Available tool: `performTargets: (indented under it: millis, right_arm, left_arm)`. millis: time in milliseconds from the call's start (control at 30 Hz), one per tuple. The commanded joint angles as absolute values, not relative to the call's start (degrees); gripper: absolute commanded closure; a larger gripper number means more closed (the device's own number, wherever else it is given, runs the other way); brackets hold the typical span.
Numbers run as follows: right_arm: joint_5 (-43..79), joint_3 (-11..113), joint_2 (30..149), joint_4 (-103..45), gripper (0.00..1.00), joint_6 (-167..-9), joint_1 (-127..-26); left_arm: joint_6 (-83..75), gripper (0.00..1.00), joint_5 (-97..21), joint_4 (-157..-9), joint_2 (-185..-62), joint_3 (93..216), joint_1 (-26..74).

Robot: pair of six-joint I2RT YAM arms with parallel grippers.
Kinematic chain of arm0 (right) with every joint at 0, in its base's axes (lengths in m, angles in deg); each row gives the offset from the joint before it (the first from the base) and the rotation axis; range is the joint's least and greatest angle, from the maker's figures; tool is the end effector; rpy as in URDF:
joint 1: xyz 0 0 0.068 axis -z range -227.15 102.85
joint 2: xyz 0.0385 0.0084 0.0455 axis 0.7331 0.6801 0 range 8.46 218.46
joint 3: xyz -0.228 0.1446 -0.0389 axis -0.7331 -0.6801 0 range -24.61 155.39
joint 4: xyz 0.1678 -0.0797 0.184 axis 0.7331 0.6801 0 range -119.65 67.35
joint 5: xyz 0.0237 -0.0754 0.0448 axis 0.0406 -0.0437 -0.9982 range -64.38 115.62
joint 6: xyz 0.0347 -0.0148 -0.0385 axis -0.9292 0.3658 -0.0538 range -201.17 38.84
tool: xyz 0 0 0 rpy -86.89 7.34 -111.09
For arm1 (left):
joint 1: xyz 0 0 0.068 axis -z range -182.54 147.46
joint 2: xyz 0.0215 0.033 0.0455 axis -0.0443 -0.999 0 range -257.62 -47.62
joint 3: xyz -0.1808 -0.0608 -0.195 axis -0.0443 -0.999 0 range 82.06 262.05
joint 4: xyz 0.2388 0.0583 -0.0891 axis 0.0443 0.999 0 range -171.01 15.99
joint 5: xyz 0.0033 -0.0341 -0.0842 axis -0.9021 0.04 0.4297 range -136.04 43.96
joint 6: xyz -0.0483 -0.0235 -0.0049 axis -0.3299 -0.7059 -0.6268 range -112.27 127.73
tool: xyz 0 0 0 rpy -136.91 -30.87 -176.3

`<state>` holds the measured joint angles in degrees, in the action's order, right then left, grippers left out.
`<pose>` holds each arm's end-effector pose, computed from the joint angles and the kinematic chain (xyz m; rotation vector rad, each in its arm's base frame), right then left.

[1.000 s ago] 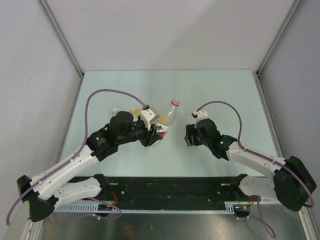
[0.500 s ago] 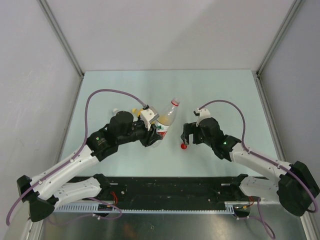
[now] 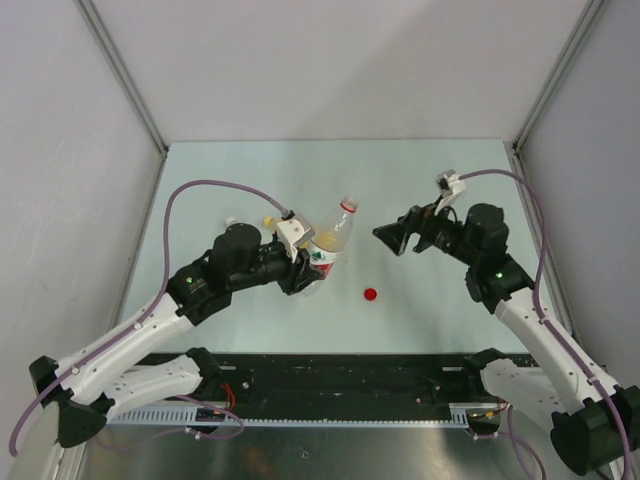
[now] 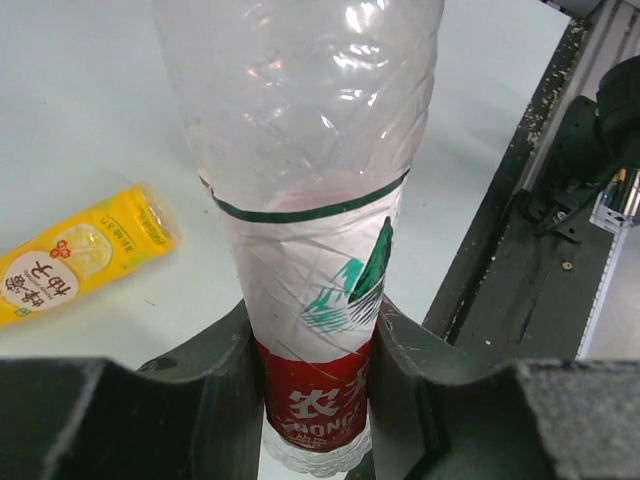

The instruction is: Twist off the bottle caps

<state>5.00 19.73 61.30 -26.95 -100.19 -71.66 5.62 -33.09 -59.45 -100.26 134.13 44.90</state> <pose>0.1922 0.1014 0.3261 -0.3580 1.8009 0.8599 0.1336 -0.1571 0.3399 0.9232 1.8090 -0.7796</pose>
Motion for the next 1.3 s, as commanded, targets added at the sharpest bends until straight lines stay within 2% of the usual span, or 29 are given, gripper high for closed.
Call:
performTargets:
  millis: [0,133,333,667,800,900,1067,1133,1200,1267]
  right_arm:
    - [-21.0,22.9,60.7,-40.2,0.01,-110.2,-65.5]
    - [-29.4,23.1,62.0,-53.8,0.01,-119.8,-64.1]
    - [-33.7,23.2,65.0,-69.4,0.01,-131.1,-65.2]
    - [-31.8,24.7,68.7,-73.7,0.03,-134.2,-70.7]
    - [-31.9,25.3,69.9,-74.2,0.19,-134.8,-72.2]
    - [-32.3,25.6,70.3,-73.8,0.37,-134.6,-72.8]
    - [-33.0,26.2,71.0,-72.3,0.86,-133.8,-73.7]
    - [-33.1,26.4,71.0,-72.3,0.96,-133.9,-73.8]
    - [-33.0,26.6,70.8,-71.8,0.99,-133.6,-73.8]
    - [-32.6,26.8,70.5,-70.4,1.0,-132.6,-73.9]
  left_arm:
    - [6.0,0.95,-29.2,-61.6,-98.7,134.6,44.7]
    - [6.4,0.95,-25.5,-62.2,-98.8,134.6,44.6]
    - [6.8,0.95,-18.3,-63.3,-99.3,134.5,44.6]
    - [6.4,0.94,-11.6,-63.8,-101.9,134.6,44.6]
    - [6.4,0.94,-11.7,-63.9,-101.8,134.2,44.6]
    - [6.4,0.94,-11.9,-63.8,-101.7,134.2,44.7]
    - [6.4,0.91,-11.8,-63.8,-101.9,134.1,44.6]
    - [6.4,0.89,-11.8,-63.8,-101.9,133.9,44.7]
    - [6.5,0.81,-12.0,-63.8,-101.6,133.8,44.6]
    - [6.7,0.57,-12.3,-63.8,-101.2,133.6,44.7]
